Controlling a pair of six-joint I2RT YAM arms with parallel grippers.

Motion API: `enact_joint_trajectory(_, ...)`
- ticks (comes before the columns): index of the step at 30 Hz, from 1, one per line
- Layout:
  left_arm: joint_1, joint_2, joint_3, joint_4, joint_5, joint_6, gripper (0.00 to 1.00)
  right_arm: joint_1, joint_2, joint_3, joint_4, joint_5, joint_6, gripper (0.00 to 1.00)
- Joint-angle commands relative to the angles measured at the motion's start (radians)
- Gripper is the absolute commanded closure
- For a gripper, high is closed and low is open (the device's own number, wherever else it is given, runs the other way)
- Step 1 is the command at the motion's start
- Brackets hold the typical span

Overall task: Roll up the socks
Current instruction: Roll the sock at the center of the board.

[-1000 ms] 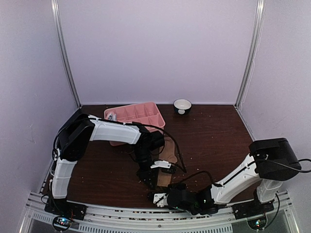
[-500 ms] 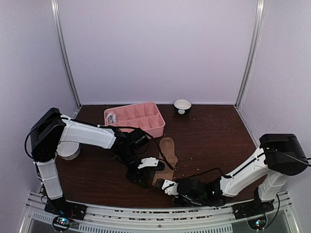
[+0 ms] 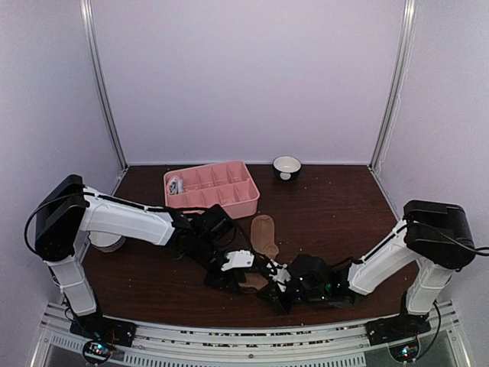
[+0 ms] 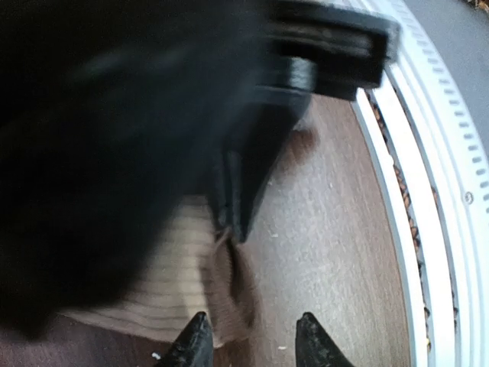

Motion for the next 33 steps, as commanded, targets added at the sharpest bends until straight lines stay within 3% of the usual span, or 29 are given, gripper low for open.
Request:
enact_joint_trajectory(1,-0.062,-0.023,-0.047,0.111,-0.141,0.024,0.62,-0.055,0.083,-0.009,-0.144,-0.167,0.085,1.00)
enact_joint_trajectory(10,-0.070,0.011,-0.040,0.159,-0.323,-0.020,0.66,-0.079,0.109,0.025,-0.214,-0.216,0.090,1.00)
enact_joint_trajectory(15,-0.069,-0.026,-0.070,0.140,-0.290,-0.004,0.63,-0.085,0.115,0.026,-0.240,-0.226,0.082,1.00)
enact_joint_trajectory(19,-0.068,-0.013,-0.064,0.095,-0.241,0.019,0.66,-0.088,0.107,0.032,-0.263,-0.231,0.073,1.00)
enact_joint_trajectory(27,-0.035,0.018,-0.007,0.044,-0.178,-0.028,0.93,-0.088,0.103,0.031,-0.274,-0.233,0.069,1.00)
enact_joint_trajectory(33,-0.005,0.052,0.021,-0.006,-0.112,-0.064,1.00,-0.089,0.086,0.012,-0.248,-0.210,0.079,1.00)
